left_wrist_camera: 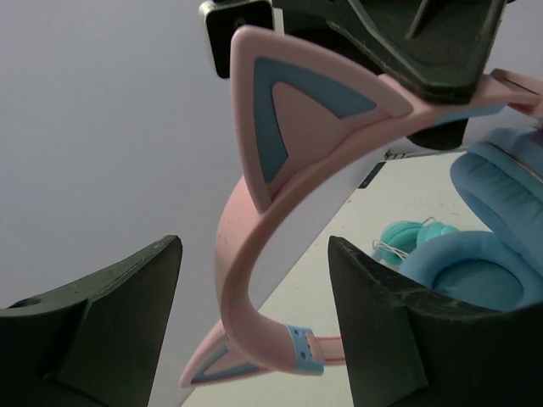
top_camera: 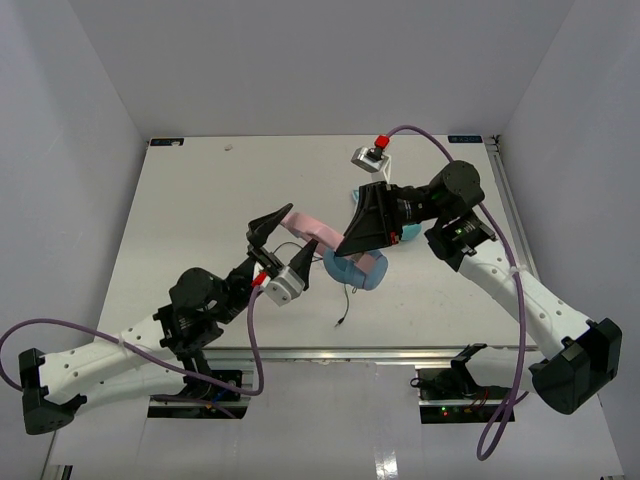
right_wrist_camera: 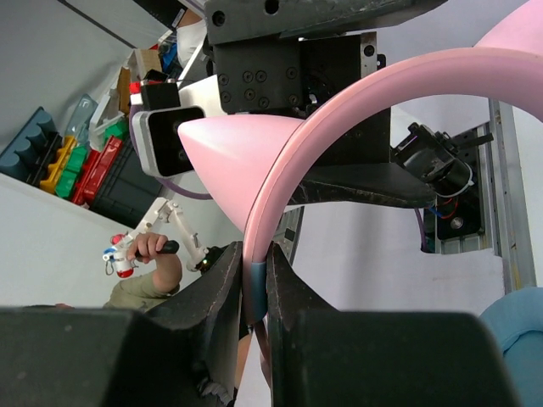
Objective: Wrap the headphones
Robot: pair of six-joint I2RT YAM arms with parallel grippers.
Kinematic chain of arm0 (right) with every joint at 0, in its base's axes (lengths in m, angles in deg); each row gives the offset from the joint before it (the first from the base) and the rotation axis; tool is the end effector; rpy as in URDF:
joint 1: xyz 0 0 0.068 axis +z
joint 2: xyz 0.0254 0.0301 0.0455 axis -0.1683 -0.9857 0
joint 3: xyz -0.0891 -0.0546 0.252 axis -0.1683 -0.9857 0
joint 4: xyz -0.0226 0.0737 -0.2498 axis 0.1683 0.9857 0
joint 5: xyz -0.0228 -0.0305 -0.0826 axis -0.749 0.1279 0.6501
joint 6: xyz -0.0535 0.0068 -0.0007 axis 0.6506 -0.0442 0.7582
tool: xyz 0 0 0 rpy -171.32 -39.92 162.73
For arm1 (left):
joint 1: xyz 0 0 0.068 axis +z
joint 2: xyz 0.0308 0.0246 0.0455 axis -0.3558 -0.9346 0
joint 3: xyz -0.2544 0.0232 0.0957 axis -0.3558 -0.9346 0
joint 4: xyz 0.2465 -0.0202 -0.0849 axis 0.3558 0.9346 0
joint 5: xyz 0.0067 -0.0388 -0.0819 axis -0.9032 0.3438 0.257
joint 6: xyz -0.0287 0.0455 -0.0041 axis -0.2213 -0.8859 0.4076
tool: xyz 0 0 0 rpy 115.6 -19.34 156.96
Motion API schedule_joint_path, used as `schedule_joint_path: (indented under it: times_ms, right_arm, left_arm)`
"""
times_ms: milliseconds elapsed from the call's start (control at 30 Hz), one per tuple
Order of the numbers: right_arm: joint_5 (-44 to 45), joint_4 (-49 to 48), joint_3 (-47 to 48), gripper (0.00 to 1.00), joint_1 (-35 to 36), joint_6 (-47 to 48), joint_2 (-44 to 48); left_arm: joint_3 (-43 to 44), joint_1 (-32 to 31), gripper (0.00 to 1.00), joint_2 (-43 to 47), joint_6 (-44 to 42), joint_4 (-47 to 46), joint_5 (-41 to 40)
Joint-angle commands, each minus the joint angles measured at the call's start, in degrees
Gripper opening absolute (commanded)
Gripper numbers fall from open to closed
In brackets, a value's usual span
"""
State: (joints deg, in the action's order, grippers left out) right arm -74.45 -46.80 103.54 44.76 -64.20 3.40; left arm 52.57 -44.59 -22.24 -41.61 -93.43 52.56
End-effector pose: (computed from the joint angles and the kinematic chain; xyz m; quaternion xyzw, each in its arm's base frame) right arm 0.1889 0.1738 0.4338 -0.3257 0.5734 0.7342 0.1614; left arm 0.0817 -0.1599 0.3770 0.4297 0.3968 -0.0704 0.8080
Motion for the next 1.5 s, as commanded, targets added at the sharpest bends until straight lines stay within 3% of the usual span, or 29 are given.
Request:
schedule_joint_path:
  times_ms: [0,667,900,1033,1233,1367,1467]
  right_arm:
    - [0.62,-2.77,0.21,0.08,0.70,0.67,2.30]
    - [0.97,-5.19,0.99,0.08,1.41,-1.67,2.14]
    - [1.11,-13.91,1.84,0.08,1.41,-9.23,0.52]
    - [1.23,-14.62,1.98,0.08,1.41,-10.12,0.11]
    - [1.44,-12.77,4.98,0.42,1.33,-8.64,-2.22]
    - [0.43,-1.67,8.66,0.70,-2.26,2.20,-4.21]
    - [4.18,8.27,8.18,0.78,-6.52,12.08,-4.84]
  left_arm:
    - [1.25,-0.05,0.77,-2.47,-2.95,-5.92,-0.06]
    - [-0.93,-0.05,0.30,-3.36,0.30,-5.56,2.30]
    - [-1.92,0.02,0.02,-2.21,0.86,-3.40,1.31]
    - [-2.09,-0.05,0.00,-1.61,2.04,-2.92,1.60]
    - [-0.67,-0.05,0.00,-0.89,7.86,2.37,0.05]
    - [4.85,-0.05,0.00,-2.11,21.14,10.86,-12.46]
    - [5.77,-0.05,0.00,-1.38,27.96,16.25,-15.89]
